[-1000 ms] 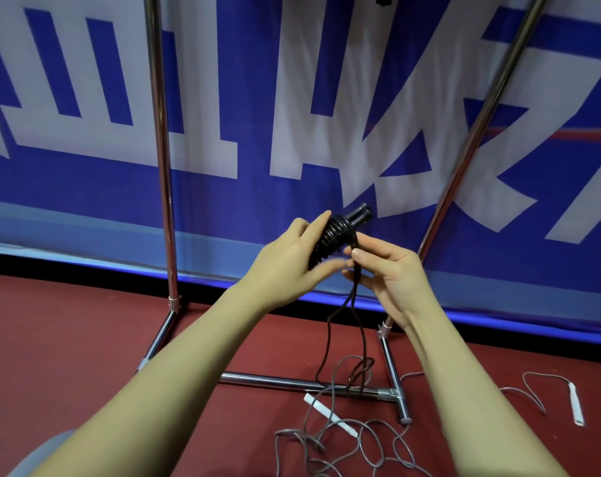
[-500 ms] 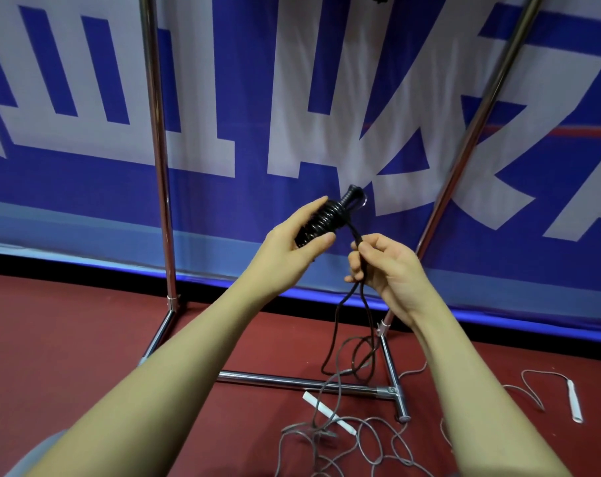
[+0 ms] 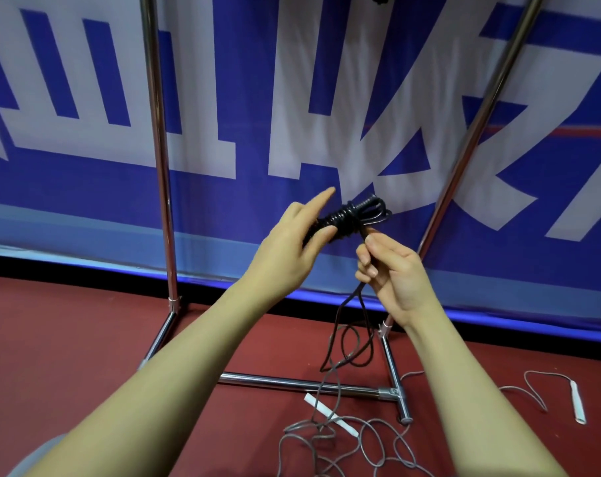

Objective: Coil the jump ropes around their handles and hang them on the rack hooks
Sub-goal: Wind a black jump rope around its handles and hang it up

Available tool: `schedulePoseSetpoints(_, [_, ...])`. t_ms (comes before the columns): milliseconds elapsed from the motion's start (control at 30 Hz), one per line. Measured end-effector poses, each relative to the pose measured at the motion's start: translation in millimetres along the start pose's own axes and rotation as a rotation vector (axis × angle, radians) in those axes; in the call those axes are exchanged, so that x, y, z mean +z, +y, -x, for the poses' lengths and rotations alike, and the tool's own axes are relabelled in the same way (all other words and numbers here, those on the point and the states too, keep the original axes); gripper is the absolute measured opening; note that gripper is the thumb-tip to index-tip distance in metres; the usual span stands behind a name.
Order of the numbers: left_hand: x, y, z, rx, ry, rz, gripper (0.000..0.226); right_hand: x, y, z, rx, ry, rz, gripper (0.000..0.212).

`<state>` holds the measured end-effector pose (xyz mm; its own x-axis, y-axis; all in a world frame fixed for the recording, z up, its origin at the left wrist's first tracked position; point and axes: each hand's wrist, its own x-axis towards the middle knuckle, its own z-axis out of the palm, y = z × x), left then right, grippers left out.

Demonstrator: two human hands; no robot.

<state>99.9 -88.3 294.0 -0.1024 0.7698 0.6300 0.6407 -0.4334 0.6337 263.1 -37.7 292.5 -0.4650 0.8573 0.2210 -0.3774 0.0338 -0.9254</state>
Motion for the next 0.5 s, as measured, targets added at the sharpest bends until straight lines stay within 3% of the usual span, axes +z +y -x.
schedulePoseSetpoints(100, [0.2, -1.0, 0.5, 0.190, 0.141, -0.430, 0.041, 4.7, -6.0, 2.3, -0.027, -0.005, 0.001, 0.027])
schedulePoseSetpoints(233, [2.2, -9.3, 2.4, 0.382, 0.205, -0.585, 0.049, 4.5, -6.1, 2.3, -0.045, 0.040, 0.019, 0.014])
schedulePoseSetpoints(400, [11.3, -7.4, -4.4, 0.291, 0.199, -0.601, 0.051, 2.4, -1.7, -0.9, -0.054, 0.033, 0.071, 0.023])
schedulePoseSetpoints(500, [5.9, 3.5, -5.1, 0.118, 0.108, -0.379, 0.053, 1.6, -5.6, -2.3, -0.047, -0.052, 0.122, 0.028])
